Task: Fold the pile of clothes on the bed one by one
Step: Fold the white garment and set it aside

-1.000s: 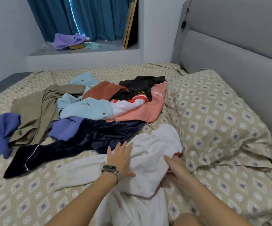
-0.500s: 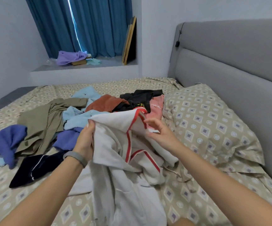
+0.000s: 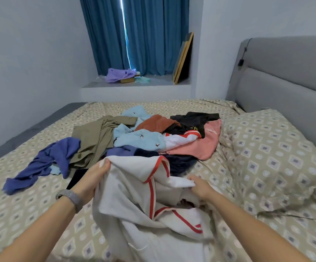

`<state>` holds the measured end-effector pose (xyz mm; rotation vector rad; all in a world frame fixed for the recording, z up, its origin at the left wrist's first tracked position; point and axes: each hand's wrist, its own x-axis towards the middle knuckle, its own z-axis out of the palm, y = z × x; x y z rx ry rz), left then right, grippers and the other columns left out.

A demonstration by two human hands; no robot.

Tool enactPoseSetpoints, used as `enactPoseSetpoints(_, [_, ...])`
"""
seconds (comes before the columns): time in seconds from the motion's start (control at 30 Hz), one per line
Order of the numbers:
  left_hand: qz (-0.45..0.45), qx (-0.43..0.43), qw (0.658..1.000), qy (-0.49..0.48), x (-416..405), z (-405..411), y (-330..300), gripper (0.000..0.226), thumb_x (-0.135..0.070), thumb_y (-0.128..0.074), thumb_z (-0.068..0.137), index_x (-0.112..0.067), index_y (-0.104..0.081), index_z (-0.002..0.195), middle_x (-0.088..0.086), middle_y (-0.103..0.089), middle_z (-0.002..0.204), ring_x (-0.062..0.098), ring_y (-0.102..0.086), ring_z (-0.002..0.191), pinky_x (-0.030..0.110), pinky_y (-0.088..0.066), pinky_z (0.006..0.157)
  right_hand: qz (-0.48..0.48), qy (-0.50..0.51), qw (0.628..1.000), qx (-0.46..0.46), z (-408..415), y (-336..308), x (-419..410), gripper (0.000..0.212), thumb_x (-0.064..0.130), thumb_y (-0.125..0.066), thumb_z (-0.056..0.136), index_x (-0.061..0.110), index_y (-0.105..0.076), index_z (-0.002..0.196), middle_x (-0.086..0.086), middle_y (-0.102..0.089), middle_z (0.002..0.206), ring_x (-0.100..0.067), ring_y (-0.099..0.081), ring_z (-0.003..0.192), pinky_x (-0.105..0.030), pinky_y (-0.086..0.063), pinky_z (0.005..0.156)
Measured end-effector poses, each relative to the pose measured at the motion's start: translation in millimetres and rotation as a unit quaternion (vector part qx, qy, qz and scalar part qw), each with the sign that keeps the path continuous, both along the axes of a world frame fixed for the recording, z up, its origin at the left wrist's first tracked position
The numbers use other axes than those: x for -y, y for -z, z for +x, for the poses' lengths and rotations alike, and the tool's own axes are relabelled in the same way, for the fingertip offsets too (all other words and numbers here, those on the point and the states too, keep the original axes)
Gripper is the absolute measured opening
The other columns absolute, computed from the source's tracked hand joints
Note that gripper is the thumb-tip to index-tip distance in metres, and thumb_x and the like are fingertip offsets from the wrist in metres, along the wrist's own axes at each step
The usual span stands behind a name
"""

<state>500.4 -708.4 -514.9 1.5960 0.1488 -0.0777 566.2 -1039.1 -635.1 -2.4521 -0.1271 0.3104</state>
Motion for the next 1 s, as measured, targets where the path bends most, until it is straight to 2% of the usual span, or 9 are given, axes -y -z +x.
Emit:
enactPoseSetpoints(0.1, [0.026,-0.008,1.000,-0.005,-11.9,3.7,21.1,0.023,-0.031,-0.060,0.094,-0.024,-0.062,0.116,0.003,-0.070,0.113,0.026,-0.064,0.110,0.037,-0.050,0.087,-0.018,-0.023,0.994,0.109,40.3,-52.3,11.3,0.018,0.004,-0.047,0.090,0.018,-0.058,0.095,-0.015,-0.064,0.107,-0.032,-0.059,0.103,-0.038,-0.042,0.083])
enactPoseSetpoints(0.27, [0.054,0.008,0.998,0.016,7.4,20.6,44.2,0.071,-0.057,-0.085,0.053,-0.024,-0.065,0.113,0.001,-0.074,0.105,0.021,-0.070,0.096,0.039,-0.055,0.082,-0.066,0.011,0.966,0.250,96.5,-135.3,21.0,0.032,0.005,-0.046,0.079,0.008,-0.067,0.103,-0.013,-0.067,0.107,-0.030,-0.058,0.104,-0.034,-0.042,0.081])
enactPoseSetpoints(0.37, [0.063,0.033,0.995,-0.069,20.3,47.2,60.2,0.033,-0.041,-0.073,0.082,-0.027,-0.064,0.111,0.000,-0.072,0.103,0.020,-0.066,0.097,0.042,-0.053,0.086,0.004,0.081,0.935,0.345,114.5,-137.0,19.1,0.053,-0.004,-0.046,0.068,0.010,-0.065,0.115,-0.016,-0.059,0.119,-0.032,-0.049,0.116,-0.031,-0.033,0.096])
enactPoseSetpoints(0.53, [0.243,-0.088,0.956,-0.141,27.2,85.0,128.2,0.018,-0.025,-0.064,0.090,-0.011,-0.058,0.099,0.009,-0.061,0.098,0.034,-0.056,0.105,0.040,-0.044,0.086,-0.106,-0.045,0.989,0.095,120.2,-35.3,30.0,0.070,0.021,-0.064,0.081,0.016,-0.038,0.147,-0.019,-0.016,0.158,-0.035,-0.007,0.149,-0.037,-0.011,0.117])
enactPoseSetpoints(0.7, [0.407,-0.142,0.897,-0.095,50.9,85.5,186.6,0.057,-0.041,-0.072,0.081,-0.008,-0.054,0.125,0.014,-0.056,0.127,0.035,-0.046,0.125,0.037,-0.036,0.101,-0.085,0.095,0.989,-0.071,68.2,62.2,56.4,0.022,0.018,-0.068,0.082,0.014,-0.058,0.101,-0.010,-0.061,0.111,-0.029,-0.057,0.115,-0.028,-0.038,0.077])
enactPoseSetpoints(0.8, [0.330,-0.132,0.934,-0.039,86.5,84.0,204.9,0.053,-0.047,-0.078,0.071,-0.014,-0.053,0.104,0.008,-0.059,0.108,0.027,-0.058,0.102,0.031,-0.045,0.079,-0.064,0.222,0.955,-0.187,37.1,109.4,63.9,0.078,0.061,-0.068,0.074,0.006,-0.052,0.127,-0.013,-0.056,0.128,-0.032,-0.054,0.120,-0.030,-0.045,0.087])
enactPoseSetpoints(0.87, [0.350,-0.165,0.922,0.011,111.0,85.6,219.5,0.087,-0.070,-0.073,0.057,-0.016,-0.047,0.120,0.006,-0.055,0.118,0.023,-0.057,0.105,0.032,-0.049,0.087,-0.041,0.245,0.948,-0.200,22.5,128.8,59.5,0.097,0.075,-0.060,0.069,0.005,-0.043,0.134,-0.012,-0.054,0.134,-0.032,-0.053,0.121,-0.034,-0.045,0.095])
enactPoseSetpoints(0.93, [0.438,-0.210,0.871,0.067,133.5,86.7,229.7,0.108,-0.074,-0.069,0.057,-0.014,-0.029,0.137,0.010,-0.040,0.133,0.029,-0.049,0.118,0.035,-0.044,0.095,0.014,0.252,0.950,-0.184,17.2,133.6,44.9,0.081,0.059,-0.061,0.084,0.006,-0.037,0.140,-0.010,-0.053,0.136,-0.031,-0.051,0.124,-0.030,-0.042,0.091])
enactPoseSetpoints(1.0, [0.536,-0.192,0.814,0.114,147.6,88.9,235.9,0.088,-0.057,-0.069,0.071,-0.012,-0.029,0.135,0.013,-0.035,0.134,0.034,-0.047,0.118,0.037,-0.044,0.094,0.062,0.225,0.958,-0.165,18.8,130.9,31.1,0.055,0.037,-0.053,0.096,0.009,-0.039,0.142,-0.011,-0.052,0.139,-0.031,-0.049,0.127,-0.027,-0.038,0.087])
